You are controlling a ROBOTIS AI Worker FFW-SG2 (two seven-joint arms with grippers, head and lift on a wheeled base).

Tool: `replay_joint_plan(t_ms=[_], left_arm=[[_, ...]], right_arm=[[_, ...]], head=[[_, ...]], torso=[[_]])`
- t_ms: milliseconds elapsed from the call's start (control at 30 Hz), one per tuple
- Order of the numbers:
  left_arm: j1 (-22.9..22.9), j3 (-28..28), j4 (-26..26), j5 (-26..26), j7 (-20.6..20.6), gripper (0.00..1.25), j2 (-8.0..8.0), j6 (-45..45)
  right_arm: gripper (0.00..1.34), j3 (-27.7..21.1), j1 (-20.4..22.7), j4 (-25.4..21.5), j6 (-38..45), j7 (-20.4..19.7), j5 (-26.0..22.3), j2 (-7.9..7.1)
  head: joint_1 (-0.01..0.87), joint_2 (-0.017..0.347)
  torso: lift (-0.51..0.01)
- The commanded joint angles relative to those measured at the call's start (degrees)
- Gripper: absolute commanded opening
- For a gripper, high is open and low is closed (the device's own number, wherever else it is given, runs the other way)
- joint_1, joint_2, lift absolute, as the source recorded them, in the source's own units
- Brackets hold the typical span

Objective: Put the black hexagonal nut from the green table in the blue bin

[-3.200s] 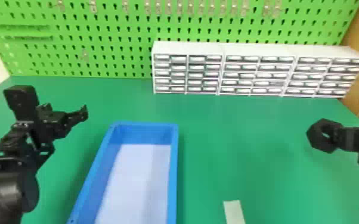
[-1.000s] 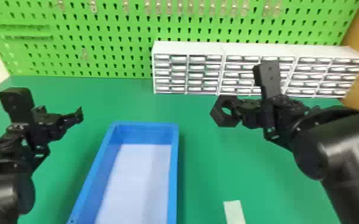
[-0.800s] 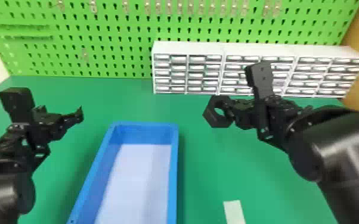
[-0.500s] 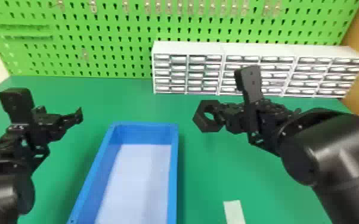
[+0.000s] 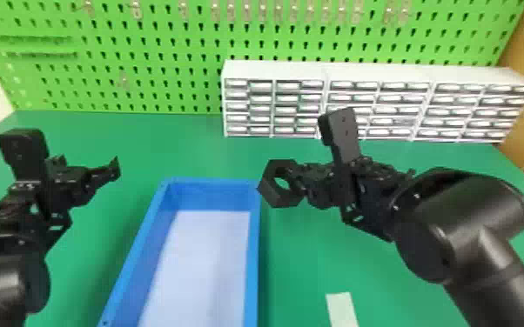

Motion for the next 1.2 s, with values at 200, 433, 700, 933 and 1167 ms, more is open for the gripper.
replay_joint_plan(t_ms=[200,433,700,933,1167], left_arm=[[-0.1,-0.2,0.0,-0.4,0.0,1.13,0.00,0.2],[-0.2,-0.4,0.3,-0.4,0.0,1.13,0.00,0.3],[-0.4,-0.5,0.4,-0.5,0.0,1.13,0.00,0.3],[-0.4,-0.8,0.4,-0.6,0.1,1.13,0.00,0.3],[-0.5,-0.9,0.5,-0.7,0.1,1.13,0.00,0.3]], right_arm=[[0.37,2.9,-1.1,0.0,-0.7,-0.3,-1.5,-0.67],[0.37,4.2,-1.7,0.0,-1.1,-0.5,-2.3,-0.93],[0.37,6.2,-2.1,0.0,-2.0,-0.6,-3.9,-1.11],[0.37,7.6,-2.5,0.0,-2.8,-0.6,-4.7,-1.19],[0.37,8.7,-3.0,0.1,-3.1,-0.6,-5.3,-1.19]], head=[[0.666,0.032],[0.666,0.032],[0.666,0.032],[0.666,0.032],[0.666,0.032]], torso=[[-0.100],[-0.100],[-0.100],[-0.100],[-0.100]])
